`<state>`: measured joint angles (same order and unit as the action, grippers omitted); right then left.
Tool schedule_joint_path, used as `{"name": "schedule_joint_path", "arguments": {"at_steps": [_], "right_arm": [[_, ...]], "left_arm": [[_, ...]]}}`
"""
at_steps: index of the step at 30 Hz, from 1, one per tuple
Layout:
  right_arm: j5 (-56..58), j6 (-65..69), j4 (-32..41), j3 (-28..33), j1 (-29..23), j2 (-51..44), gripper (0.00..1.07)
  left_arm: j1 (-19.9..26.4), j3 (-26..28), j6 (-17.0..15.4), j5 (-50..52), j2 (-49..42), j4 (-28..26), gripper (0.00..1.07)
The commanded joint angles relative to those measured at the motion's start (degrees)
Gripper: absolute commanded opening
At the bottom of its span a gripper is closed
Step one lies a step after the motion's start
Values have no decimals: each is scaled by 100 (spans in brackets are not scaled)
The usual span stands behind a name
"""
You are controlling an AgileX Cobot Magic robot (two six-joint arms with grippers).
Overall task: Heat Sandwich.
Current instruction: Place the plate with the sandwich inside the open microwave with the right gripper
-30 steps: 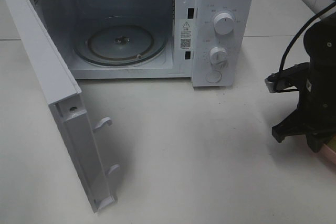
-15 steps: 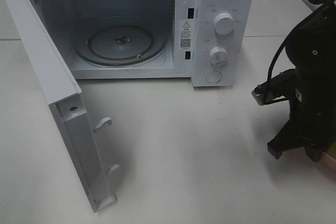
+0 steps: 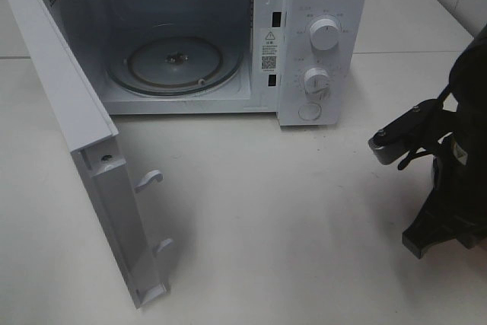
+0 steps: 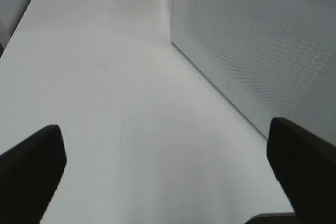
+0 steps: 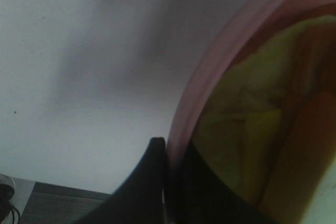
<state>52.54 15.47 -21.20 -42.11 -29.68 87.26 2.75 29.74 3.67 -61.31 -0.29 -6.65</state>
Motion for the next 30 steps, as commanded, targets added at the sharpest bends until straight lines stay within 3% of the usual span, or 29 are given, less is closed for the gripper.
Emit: {"name": "schedule_joint_path", "arguments": {"at_steps": [1, 30], "right_arm": [[212, 46, -109, 52, -264, -183, 0], [567, 6, -132, 57, -2945, -688, 0]], "left_arm": [[-23, -11, -11, -11, -132, -6, 100], [-23, -11, -11, -11, -132, -6, 100]]}}
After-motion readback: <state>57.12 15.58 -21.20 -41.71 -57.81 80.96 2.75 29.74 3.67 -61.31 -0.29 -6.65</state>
